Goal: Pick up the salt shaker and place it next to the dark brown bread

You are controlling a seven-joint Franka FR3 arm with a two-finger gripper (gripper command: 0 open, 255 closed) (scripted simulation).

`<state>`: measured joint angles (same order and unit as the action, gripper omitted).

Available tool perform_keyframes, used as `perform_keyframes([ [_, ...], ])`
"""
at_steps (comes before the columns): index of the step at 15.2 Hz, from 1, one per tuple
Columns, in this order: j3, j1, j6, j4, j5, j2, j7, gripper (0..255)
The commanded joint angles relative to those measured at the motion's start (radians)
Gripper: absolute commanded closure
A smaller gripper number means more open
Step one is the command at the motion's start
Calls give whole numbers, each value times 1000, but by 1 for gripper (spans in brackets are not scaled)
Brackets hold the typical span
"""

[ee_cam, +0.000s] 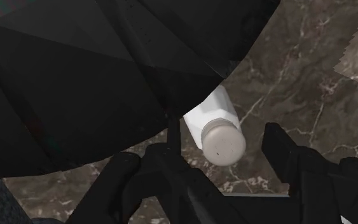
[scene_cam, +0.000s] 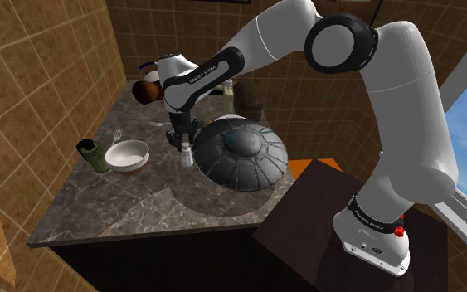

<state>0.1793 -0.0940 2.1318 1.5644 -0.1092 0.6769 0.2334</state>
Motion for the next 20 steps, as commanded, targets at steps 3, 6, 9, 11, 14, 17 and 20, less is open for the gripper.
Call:
perform_keyframes([
  [3,0,0,0,0,0,0,0,255],
  [6,0,0,0,0,0,0,0,255],
  [9,0,0,0,0,0,0,0,255],
  [11,2,1,-18,-2,3,-16,-1,255],
  [14,5,3,-46,-8,7,-38,-3,255],
  [17,7,4,-75,-16,10,-59,-5,255],
  [20,10,6,-105,-28,14,-78,-6,255],
])
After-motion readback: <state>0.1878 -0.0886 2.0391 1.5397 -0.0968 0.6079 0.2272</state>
